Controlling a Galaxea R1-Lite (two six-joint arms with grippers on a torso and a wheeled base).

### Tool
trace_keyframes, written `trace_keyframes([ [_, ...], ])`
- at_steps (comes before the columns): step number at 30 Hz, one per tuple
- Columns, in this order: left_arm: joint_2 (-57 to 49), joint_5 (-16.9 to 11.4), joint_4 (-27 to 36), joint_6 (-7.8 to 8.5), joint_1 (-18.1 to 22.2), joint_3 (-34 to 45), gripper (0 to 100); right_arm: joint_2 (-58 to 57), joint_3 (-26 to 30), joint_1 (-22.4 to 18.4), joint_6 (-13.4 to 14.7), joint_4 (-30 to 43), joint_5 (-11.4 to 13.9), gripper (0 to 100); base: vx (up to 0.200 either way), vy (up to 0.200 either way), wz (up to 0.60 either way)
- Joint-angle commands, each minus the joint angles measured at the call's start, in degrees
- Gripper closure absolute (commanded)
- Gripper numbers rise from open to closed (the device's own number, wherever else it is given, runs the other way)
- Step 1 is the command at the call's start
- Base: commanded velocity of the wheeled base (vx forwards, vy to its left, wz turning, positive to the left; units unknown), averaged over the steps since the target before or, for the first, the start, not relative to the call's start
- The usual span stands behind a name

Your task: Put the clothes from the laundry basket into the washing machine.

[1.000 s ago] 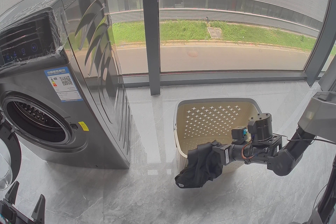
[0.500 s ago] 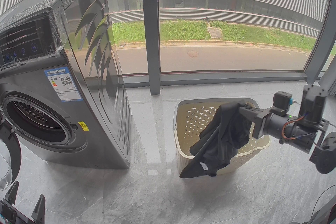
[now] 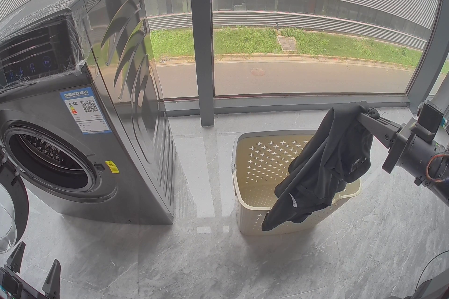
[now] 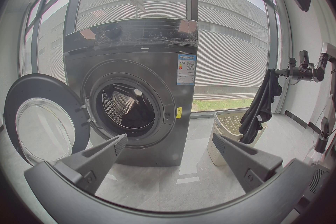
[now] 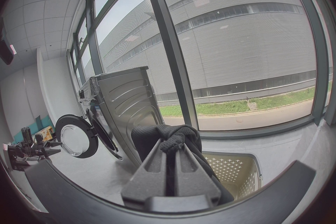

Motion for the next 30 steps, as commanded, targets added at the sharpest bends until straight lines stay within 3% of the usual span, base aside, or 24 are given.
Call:
trace_keyframes([
  [1,-0.84,-0.01,0.0,-0.11,-0.02,0.92,0,-1.2,0.91,0.31,0.02,-0.09,-0.05,100,-0.2,0.0,0.0],
  [8,-0.84,-0.01,0.0,-0.02,-0.02,0.92,0,-1.02,0.91,0.14,-0.16,0.0,-1.63,100,-0.143,0.0,0.0],
  [14,-0.84,-0.01,0.0,-0.11,-0.02,0.92,0,-1.63,-0.05,1.98,-0.07,6.15,-10.42,100,0.0,0.0,0.0],
  [16,-0.84,-0.01,0.0,-0.11,-0.02,0.92,0,-1.63,-0.05,1.98,-0.07,6.15,-10.42,100,0.0,0.1,0.0],
  [17,-0.84,-0.01,0.0,-0.2,-0.02,0.92,0,-2.25,-0.76,4.09,0.37,7.56,-14.55,100,0.0,0.2,0.0],
  [30,-0.84,-0.01,0.0,-0.11,-0.02,0.92,0,-2.25,-0.58,4.27,0.37,7.56,-14.9,100,0.0,0.2,0.0],
])
